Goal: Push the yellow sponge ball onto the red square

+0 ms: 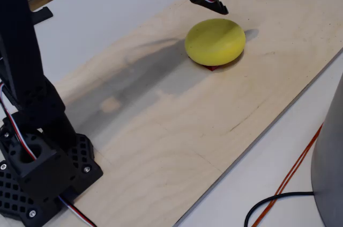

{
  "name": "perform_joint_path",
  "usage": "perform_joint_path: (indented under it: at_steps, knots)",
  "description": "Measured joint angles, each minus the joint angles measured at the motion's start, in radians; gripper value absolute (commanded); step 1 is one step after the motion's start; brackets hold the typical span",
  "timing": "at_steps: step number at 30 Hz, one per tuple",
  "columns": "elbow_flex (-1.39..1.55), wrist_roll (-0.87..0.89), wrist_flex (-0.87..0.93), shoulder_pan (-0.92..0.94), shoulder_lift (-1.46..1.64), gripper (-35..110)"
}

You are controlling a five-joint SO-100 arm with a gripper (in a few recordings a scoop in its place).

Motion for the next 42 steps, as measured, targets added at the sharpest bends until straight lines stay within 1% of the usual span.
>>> perform_joint_path:
  at_steps: [2,4,7,9,12,13,17,20,22,27,28,29,30,31,34,36,40,41,42]
  knots:
    - [-0.014,-0.032,0.000,0.002,0.021,30]
    - [-0.017,-0.100,-0.035,0.005,0.074,28]
    - [-0.026,-0.275,-0.219,0.026,0.179,32]
    - [-0.092,-0.425,-0.324,0.028,0.199,35]
    - [-0.158,-0.614,-0.390,0.015,0.201,38]
    - [-0.169,-0.640,-0.399,0.009,0.207,39]
    - [-0.170,-0.678,-0.437,0.000,0.218,43]
    - [-0.166,-0.680,-0.456,0.003,0.218,53]
    - [-0.156,-0.695,-0.462,0.008,0.218,56]
    - [-0.124,-0.709,-0.529,0.009,0.219,55]
    - [-0.123,-0.699,-0.532,0.009,0.219,52]
    - [-0.121,-0.693,-0.534,0.009,0.219,36]
    - [-0.114,-0.683,-0.548,0.009,0.224,12]
    - [-0.084,-0.658,-0.578,0.009,0.238,0]
    - [-0.074,-0.606,-0.693,0.009,0.241,-1]
    - [-0.061,-0.614,-0.716,0.009,0.241,-1]
    - [-0.034,-0.572,-0.724,0.029,0.241,0]
    - [-0.034,-0.560,-0.724,0.029,0.242,5]
    - [-0.028,-0.549,-0.726,0.029,0.242,27]
